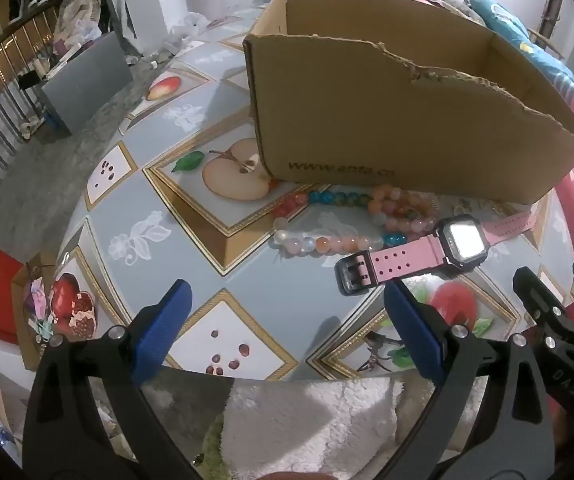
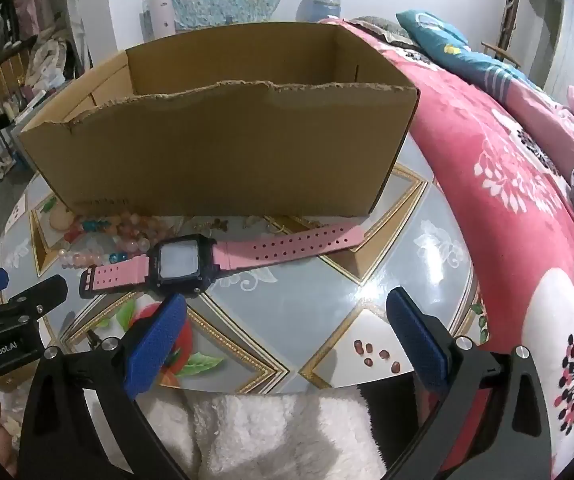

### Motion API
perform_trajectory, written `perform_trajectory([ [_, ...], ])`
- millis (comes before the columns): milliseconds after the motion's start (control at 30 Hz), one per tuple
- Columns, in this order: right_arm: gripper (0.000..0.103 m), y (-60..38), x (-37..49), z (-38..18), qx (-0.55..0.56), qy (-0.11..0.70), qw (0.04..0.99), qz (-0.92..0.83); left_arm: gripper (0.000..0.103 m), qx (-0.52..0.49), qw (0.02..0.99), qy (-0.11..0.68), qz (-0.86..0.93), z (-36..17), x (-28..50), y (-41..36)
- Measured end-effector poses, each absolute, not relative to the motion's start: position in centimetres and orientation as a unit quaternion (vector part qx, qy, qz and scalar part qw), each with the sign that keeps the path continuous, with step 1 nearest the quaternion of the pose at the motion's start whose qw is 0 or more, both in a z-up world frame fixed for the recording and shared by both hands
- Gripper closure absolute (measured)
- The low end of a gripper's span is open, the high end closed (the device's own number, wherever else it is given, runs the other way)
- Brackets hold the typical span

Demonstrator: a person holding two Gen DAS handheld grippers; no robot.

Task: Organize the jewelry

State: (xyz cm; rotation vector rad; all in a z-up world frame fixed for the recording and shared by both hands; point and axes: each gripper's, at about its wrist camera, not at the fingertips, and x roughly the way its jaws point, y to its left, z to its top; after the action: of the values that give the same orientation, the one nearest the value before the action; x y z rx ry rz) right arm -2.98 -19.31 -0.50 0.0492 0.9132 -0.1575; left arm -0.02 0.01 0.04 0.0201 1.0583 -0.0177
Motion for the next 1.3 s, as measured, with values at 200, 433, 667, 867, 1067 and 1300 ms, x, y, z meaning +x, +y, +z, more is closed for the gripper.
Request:
perform_trajectory([
  [200,0.005,-19.8,-2.4,-0.9,0.031,0.449,0.89,-0.075,0.01,0.013,0.863,0.505,-0.007,-0.2,-0.1,-0.9],
  [433,0.005,-20.3,-1.8,-0.4,0.02,0.44,0.894,-0.078,0.01,0.011,0.862,0.508,-0.006,-0.1,0.1,-0.6],
  [667,0.005,-19.0,-2.9,0.5,0.006,0.428,0.901,-0.077,0.01,0.007,0.861,0.508,-0.011,-0.2,0.2,0.1],
  [867,0.005,-19.1,-3.0,0.7,0.003,0.426,0.902,-0.077,0.01,0.006,0.861,0.508,-0.012,-0.2,0.2,0.1],
  [1067,0.005,-18.9,-3.0,0.8,0.0,0.424,0.902,-0.079,0.01,0.006,0.861,0.508,-0.012,-0.2,0.2,0.1],
  [1300,0.005,-18.8,-3.1,0.9,-0.001,0.424,0.902,-0.079,0.01,0.006,0.861,0.508,-0.012,-0.2,0.2,0.1],
])
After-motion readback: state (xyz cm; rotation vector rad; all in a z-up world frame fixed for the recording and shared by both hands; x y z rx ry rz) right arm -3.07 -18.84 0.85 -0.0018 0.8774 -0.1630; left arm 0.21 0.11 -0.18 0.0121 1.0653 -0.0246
